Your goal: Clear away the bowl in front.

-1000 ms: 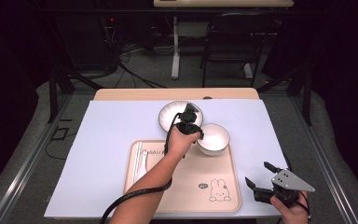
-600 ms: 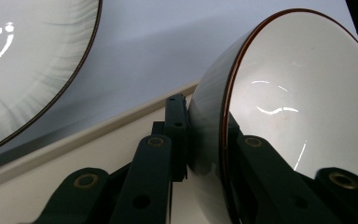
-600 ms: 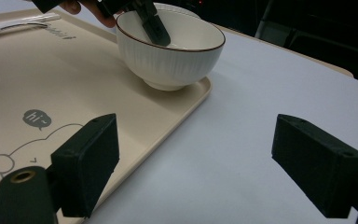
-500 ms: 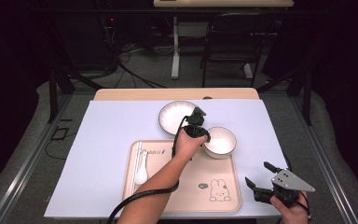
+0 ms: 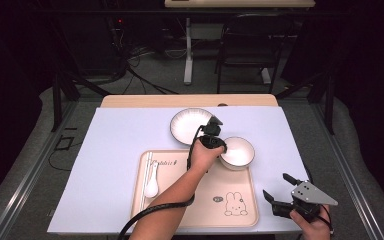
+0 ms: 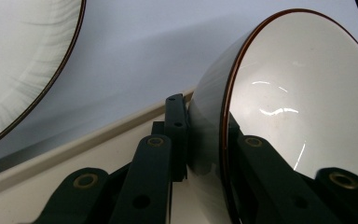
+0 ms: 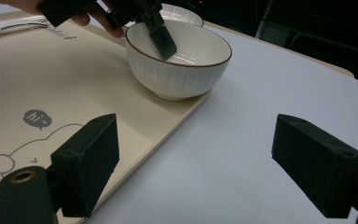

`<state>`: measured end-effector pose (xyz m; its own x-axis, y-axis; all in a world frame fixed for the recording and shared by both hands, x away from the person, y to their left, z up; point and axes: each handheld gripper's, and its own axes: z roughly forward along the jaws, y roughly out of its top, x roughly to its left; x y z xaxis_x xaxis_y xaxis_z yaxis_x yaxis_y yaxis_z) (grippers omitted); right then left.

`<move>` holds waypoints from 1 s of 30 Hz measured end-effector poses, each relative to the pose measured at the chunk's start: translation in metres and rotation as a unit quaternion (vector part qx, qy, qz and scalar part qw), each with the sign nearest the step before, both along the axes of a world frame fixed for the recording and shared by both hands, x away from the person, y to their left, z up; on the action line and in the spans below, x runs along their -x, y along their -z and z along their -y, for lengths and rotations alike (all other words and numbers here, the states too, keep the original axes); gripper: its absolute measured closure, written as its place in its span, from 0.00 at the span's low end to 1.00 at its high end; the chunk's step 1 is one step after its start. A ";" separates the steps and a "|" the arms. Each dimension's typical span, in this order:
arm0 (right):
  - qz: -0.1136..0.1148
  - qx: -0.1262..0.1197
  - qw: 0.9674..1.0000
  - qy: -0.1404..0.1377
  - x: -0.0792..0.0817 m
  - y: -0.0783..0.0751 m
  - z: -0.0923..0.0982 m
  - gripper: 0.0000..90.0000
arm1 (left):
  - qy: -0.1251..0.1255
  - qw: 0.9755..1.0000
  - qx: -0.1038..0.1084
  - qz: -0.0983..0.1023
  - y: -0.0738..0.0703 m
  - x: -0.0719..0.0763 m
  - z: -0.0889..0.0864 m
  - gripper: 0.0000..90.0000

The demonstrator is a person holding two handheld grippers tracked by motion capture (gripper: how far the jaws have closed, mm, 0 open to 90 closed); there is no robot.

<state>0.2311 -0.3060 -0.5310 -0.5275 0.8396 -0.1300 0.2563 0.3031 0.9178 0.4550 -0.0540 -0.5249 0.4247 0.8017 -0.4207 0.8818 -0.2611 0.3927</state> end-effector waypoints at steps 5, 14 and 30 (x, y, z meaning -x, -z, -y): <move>0.000 0.000 1.000 0.000 0.000 0.000 0.000 0.16 | -0.001 1.000 0.004 0.003 0.002 0.000 -0.001 0.90; 0.000 0.001 1.000 -0.001 0.000 0.000 0.000 0.16 | -0.001 1.000 0.010 0.005 0.000 0.000 -0.003 0.83; 0.000 0.003 1.000 0.000 0.000 0.000 0.000 0.16 | -0.004 0.999 0.027 0.030 -0.018 0.004 -0.014 0.54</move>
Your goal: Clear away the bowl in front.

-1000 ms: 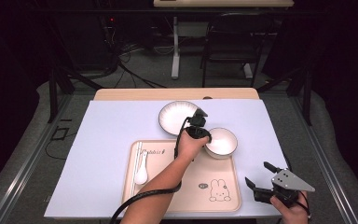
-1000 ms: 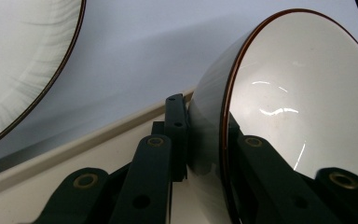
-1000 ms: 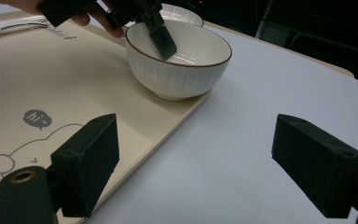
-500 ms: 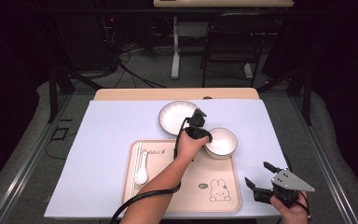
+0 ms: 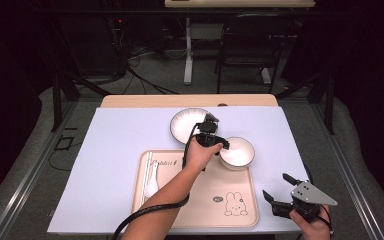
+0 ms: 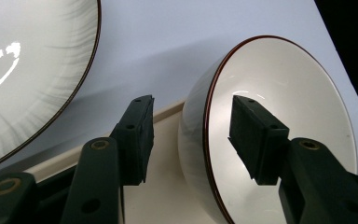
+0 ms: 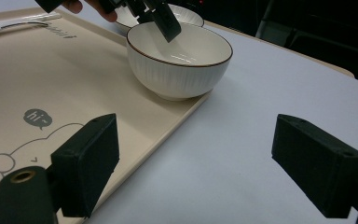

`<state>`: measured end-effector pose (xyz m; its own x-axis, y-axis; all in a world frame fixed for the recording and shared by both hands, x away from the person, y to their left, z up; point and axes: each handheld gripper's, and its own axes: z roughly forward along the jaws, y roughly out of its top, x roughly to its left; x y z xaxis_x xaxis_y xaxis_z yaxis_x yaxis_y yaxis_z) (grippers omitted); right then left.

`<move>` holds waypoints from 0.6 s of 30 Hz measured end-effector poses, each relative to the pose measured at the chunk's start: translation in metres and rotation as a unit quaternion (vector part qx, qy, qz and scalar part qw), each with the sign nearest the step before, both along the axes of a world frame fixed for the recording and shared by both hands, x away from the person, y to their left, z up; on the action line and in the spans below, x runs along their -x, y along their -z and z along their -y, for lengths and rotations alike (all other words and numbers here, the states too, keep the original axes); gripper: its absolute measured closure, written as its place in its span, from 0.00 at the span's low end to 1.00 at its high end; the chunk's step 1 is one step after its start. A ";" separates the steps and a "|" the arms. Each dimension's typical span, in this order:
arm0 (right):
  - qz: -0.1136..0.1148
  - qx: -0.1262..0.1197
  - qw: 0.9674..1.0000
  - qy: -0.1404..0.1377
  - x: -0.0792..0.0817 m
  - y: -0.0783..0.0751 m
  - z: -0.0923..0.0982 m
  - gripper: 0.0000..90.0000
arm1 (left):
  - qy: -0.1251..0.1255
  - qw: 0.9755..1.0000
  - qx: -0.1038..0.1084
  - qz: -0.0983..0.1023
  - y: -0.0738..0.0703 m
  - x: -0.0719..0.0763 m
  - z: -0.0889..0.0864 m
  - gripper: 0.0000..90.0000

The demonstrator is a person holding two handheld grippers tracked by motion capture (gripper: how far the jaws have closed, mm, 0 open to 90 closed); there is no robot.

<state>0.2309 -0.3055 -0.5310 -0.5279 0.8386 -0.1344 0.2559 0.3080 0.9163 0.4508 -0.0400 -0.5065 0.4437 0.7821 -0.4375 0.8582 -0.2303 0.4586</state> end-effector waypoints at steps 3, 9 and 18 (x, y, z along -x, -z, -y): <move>0.000 -0.001 1.000 0.001 0.000 0.000 0.000 0.16 | 0.000 1.000 0.001 0.007 -0.005 0.000 -0.004 0.53; 0.000 -0.001 1.000 0.001 0.000 0.000 0.000 0.16 | -0.002 1.000 -0.001 0.018 -0.016 0.001 -0.011 0.53; -0.001 -0.002 1.000 0.001 0.000 0.000 0.000 0.16 | -0.018 0.999 0.002 0.031 -0.037 -0.001 -0.032 0.53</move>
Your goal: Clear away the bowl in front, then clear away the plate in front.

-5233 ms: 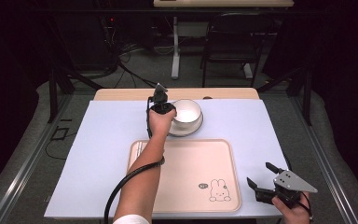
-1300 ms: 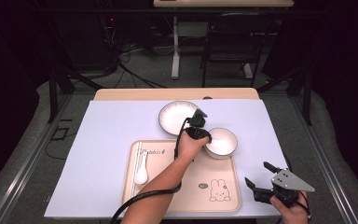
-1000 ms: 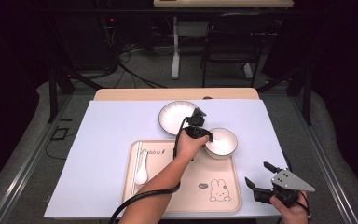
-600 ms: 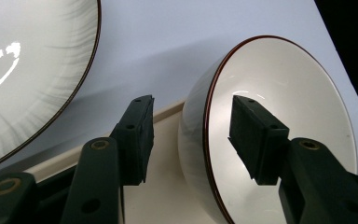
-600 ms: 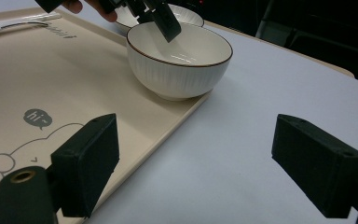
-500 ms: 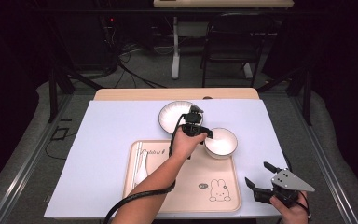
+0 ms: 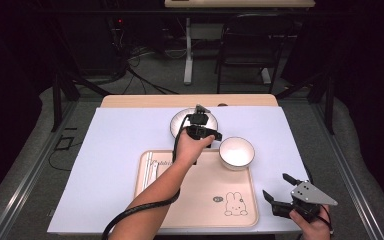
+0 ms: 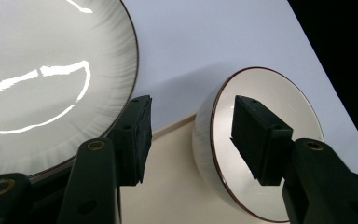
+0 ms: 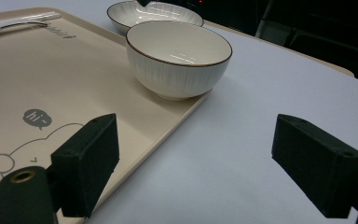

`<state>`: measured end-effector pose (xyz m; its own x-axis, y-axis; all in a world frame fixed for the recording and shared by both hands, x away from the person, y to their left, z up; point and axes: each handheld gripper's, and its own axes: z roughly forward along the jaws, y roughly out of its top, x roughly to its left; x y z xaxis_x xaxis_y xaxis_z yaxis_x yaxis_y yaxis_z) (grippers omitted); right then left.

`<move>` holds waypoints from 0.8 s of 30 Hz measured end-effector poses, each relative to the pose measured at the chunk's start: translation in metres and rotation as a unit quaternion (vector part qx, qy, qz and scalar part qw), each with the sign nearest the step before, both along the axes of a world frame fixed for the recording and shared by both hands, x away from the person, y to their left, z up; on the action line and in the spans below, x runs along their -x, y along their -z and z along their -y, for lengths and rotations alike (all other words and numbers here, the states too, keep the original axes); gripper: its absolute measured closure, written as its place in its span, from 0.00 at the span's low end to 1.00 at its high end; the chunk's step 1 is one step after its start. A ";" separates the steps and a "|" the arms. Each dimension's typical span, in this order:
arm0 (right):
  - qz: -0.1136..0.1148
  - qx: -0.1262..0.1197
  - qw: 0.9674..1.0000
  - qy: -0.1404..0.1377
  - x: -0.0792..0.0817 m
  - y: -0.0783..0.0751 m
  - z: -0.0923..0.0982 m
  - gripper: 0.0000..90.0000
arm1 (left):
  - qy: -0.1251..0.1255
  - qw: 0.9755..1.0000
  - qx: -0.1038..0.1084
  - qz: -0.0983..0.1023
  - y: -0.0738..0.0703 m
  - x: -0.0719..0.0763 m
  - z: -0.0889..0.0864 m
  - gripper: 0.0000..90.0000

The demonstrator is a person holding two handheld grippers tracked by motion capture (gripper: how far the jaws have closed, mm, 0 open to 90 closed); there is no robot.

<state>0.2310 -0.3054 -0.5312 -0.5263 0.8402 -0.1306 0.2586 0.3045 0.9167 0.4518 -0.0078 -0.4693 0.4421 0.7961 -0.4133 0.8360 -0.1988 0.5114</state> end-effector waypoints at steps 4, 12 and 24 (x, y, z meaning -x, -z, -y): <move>0.000 0.001 1.000 -0.001 0.000 0.000 0.000 0.16 | -0.019 1.000 -0.003 0.006 -0.006 -0.003 -0.017 0.53; 0.000 0.002 1.000 0.000 0.000 0.000 0.000 0.16 | -0.049 0.999 0.001 0.003 -0.009 -0.010 -0.043 0.53; 0.000 0.002 1.000 0.000 0.000 0.000 0.000 0.16 | -0.084 0.996 -0.008 0.005 -0.010 -0.018 -0.071 0.53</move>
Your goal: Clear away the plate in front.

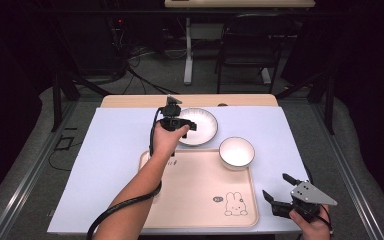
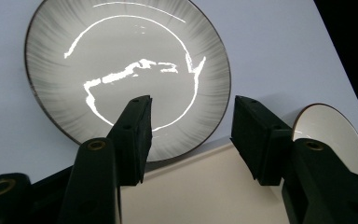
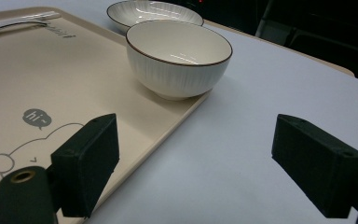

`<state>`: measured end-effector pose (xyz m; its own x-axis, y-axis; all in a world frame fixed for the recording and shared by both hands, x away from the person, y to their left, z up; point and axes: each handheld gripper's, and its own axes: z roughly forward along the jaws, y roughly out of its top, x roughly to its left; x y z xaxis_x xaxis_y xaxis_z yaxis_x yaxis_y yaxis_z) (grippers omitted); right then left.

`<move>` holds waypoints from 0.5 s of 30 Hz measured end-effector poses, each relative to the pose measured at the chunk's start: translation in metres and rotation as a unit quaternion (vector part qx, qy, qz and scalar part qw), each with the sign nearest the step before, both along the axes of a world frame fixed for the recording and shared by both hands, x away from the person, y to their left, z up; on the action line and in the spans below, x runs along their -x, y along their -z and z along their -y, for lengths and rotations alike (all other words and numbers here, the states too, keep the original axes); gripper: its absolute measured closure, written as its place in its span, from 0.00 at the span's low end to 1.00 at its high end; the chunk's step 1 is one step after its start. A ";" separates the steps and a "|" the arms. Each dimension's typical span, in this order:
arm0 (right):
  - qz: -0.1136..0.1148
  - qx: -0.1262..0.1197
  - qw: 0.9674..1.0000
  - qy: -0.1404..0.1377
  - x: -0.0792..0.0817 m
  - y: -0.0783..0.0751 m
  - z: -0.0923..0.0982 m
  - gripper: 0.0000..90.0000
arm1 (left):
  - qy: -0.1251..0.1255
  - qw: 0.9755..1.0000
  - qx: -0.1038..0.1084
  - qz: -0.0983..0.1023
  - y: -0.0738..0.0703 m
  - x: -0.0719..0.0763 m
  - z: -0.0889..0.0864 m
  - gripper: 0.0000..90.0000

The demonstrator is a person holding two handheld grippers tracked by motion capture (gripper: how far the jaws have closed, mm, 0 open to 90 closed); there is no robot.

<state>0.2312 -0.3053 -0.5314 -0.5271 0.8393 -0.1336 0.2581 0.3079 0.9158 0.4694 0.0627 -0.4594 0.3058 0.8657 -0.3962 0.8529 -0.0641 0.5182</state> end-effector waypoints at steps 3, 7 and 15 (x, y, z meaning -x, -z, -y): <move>-0.001 -0.001 1.000 0.000 0.000 0.000 0.000 0.16 | -0.008 1.000 0.000 -0.004 0.001 -0.001 -0.007 0.53; -0.001 -0.001 1.000 0.001 0.000 0.000 -0.001 0.16 | -0.013 1.000 -0.001 -0.006 0.003 -0.003 -0.014 0.54; -0.001 0.000 1.000 0.000 0.000 0.000 -0.001 0.16 | -0.017 1.000 -0.011 -0.002 0.004 -0.004 -0.021 0.55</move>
